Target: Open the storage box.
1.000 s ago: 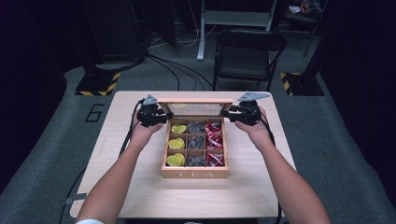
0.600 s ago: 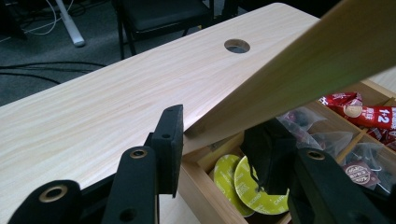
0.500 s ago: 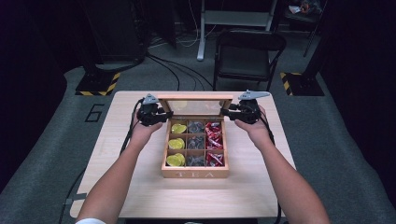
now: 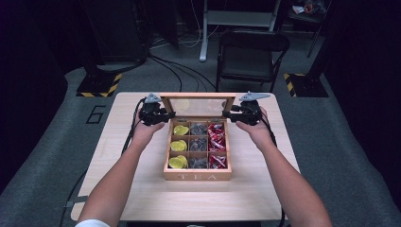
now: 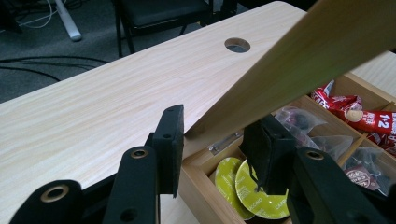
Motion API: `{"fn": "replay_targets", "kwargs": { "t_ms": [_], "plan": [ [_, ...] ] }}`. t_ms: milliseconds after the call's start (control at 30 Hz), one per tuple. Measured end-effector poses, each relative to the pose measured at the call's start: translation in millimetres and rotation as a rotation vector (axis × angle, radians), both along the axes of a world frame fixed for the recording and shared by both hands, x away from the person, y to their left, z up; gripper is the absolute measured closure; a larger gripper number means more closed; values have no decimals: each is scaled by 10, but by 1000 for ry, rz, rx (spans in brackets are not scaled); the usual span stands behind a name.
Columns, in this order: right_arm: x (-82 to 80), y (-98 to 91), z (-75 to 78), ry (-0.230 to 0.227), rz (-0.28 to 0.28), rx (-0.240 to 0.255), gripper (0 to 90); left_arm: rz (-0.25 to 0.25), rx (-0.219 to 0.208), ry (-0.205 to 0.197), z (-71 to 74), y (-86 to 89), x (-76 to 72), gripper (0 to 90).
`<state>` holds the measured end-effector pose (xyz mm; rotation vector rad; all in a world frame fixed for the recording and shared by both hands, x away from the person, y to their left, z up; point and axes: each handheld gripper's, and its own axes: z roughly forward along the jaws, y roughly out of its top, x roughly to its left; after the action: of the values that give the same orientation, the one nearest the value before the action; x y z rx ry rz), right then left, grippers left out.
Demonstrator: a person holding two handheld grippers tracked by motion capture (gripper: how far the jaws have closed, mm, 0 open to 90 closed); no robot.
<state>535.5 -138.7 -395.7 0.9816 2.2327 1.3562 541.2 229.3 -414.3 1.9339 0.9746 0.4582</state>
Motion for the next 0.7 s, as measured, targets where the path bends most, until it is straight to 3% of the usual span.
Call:
{"fn": "replay_targets", "kwargs": {
  "t_ms": [167, 200, 433, 700],
  "plan": [
    [51, 33, -69, 7, -10, -9, 515, 0, 2, 2, 9, 1, 26, 595],
    [61, 39, -83, 9, -15, -9, 517, -11, 21, 7, 19, 14, 32, 596],
    [140, 60, -185, 16, -40, -23, 547, -5, 16, 6, 17, 12, 39, 599],
    [175, 72, -201, 1, -27, -26, 602, 5, 11, 2, 13, 7, 40, 601]
  ]
}}
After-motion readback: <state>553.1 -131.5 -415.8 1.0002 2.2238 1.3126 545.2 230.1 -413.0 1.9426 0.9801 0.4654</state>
